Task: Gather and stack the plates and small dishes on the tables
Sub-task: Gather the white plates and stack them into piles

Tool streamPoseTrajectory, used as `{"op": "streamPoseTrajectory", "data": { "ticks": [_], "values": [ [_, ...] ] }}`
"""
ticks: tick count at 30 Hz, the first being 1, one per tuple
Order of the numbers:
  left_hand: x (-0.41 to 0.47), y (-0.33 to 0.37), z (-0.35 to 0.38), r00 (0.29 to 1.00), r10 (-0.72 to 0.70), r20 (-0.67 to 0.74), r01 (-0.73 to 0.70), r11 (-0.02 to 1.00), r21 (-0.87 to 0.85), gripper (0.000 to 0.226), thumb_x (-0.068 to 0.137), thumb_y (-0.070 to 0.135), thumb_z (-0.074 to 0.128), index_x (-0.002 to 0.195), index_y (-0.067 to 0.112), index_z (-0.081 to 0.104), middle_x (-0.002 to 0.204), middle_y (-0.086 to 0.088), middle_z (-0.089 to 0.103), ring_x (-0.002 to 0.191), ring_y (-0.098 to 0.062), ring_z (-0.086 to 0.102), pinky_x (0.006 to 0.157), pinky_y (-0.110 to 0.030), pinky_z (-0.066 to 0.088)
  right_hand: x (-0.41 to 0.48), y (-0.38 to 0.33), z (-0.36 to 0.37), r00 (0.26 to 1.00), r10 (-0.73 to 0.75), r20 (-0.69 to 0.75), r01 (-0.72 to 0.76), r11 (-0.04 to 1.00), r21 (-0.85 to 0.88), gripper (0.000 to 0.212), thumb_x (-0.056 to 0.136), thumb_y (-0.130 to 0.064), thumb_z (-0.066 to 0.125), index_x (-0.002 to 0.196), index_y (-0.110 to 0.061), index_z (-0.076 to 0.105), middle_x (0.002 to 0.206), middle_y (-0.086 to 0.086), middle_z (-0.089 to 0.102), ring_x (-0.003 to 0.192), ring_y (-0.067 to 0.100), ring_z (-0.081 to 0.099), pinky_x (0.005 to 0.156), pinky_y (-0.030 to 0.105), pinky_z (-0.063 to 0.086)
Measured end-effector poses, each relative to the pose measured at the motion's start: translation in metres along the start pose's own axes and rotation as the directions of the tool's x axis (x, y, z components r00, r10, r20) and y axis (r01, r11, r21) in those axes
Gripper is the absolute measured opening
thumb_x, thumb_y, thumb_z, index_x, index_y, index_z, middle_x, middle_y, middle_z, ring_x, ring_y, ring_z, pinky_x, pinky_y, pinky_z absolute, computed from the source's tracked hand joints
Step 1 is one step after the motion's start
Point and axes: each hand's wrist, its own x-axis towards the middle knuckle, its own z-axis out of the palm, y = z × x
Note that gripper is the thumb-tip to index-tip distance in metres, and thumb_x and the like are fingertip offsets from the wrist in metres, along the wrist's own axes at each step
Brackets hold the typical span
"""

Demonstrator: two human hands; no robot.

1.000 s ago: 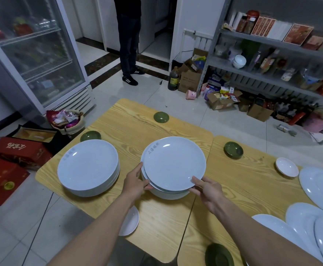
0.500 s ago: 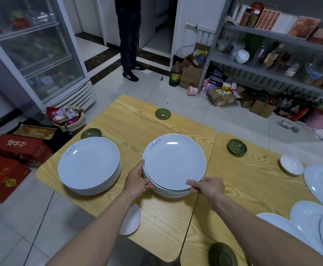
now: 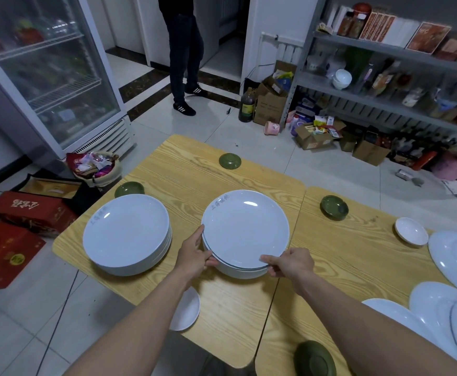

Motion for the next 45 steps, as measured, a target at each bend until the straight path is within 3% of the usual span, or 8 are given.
{"op": "streamPoseTrajectory", "data": {
  "ticks": [4,7,11,14,17,21,30,45],
  "values": [
    [0.004,0.002,-0.001,1.000,-0.018,-0.022,0.020,0.997,0.073,0.073,0.091,-0.012,0.054,0.152,0.023,0.033,0.152,0.002,0.037,0.072,-0.024,0.073,0.062,-0.028,0.059,-0.001,0.001,-0.002,1.000,-0.019,0.005,0.019,0.996,-0.091,0.044,0.063,-0.015,0.094,0.068,-0.009,0.051,0.081,0.016,0.072,0.053,0.029,0.070,0.060,0.039,0.062],
    [0.008,0.005,-0.004,0.998,0.045,-0.052,-0.031,0.971,0.238,0.063,0.090,-0.006,0.050,0.145,0.024,0.046,0.133,-0.007,0.060,0.065,-0.020,0.068,0.061,-0.033,0.058,0.001,0.003,-0.004,0.998,-0.056,-0.016,0.053,0.983,-0.176,0.042,0.068,-0.028,0.091,0.065,-0.009,0.054,0.077,0.013,0.072,0.062,0.030,0.073,0.069,0.047,0.062],
    [0.007,0.017,-0.004,0.982,0.175,-0.077,-0.104,0.827,0.552,0.049,0.092,0.010,0.051,0.139,0.022,0.051,0.131,-0.004,0.063,0.111,-0.027,0.062,0.097,-0.041,0.049,-0.004,0.001,-0.017,0.973,-0.230,-0.020,0.197,0.873,-0.447,0.042,0.078,-0.045,0.079,0.098,-0.010,0.069,0.101,0.008,0.071,0.096,0.024,0.065,0.079,0.037,0.054],
    [0.000,0.036,0.007,0.959,0.272,0.072,-0.224,0.579,0.784,0.049,0.097,0.025,0.050,0.145,0.019,0.045,0.151,-0.003,0.044,0.135,-0.027,0.041,0.110,-0.039,0.036,-0.014,-0.004,-0.036,0.928,-0.366,0.066,0.316,0.684,-0.657,0.070,0.085,-0.053,0.068,0.142,-0.015,0.050,0.141,0.007,0.056,0.130,0.026,0.050,0.101,0.039,0.043],
    [-0.010,0.056,0.033,0.898,0.346,0.272,-0.357,0.212,0.910,0.055,0.099,0.042,0.044,0.151,0.027,0.033,0.161,0.000,0.022,0.144,-0.027,0.026,0.115,-0.040,0.027,-0.023,-0.006,-0.059,0.889,-0.419,0.186,0.354,0.369,-0.860,0.084,0.090,-0.065,0.052,0.157,-0.024,0.021,0.164,0.009,0.020,0.151,0.026,0.017,0.119,0.054,0.013],
    [-0.035,0.073,0.086,0.841,0.342,0.420,-0.462,0.049,0.885,0.061,0.100,0.046,0.038,0.155,0.031,0.016,0.165,0.001,0.002,0.151,-0.028,0.004,0.120,-0.045,0.011,-0.038,0.000,-0.099,0.874,-0.455,0.170,0.300,0.230,-0.926,0.091,0.090,-0.071,0.045,0.159,-0.030,0.002,0.166,0.011,-0.003,0.153,0.032,-0.002,0.117,0.063,0.001],
    [-0.121,0.073,0.231,0.752,0.379,0.539,-0.534,-0.129,0.835,0.063,0.098,0.049,0.039,0.154,0.032,0.017,0.165,-0.002,0.004,0.150,-0.031,0.004,0.119,-0.051,0.012,-0.074,0.070,-0.250,0.865,-0.501,-0.012,0.153,0.286,-0.946,0.088,0.092,-0.069,0.043,0.159,-0.031,0.000,0.166,0.014,-0.006,0.152,0.036,-0.003,0.117,0.065,-0.001],
    [-0.216,0.020,0.421,0.743,0.302,0.597,-0.606,-0.072,0.792,0.065,0.098,0.044,0.044,0.155,0.030,0.016,0.164,-0.006,0.010,0.147,-0.030,0.016,0.115,-0.045,0.023,-0.087,0.210,-0.431,0.908,-0.388,-0.158,0.075,0.521,-0.850,0.086,0.094,-0.065,0.043,0.158,-0.029,0.000,0.166,0.012,-0.005,0.153,0.031,-0.003,0.118,0.061,0.003]
  ]
}}
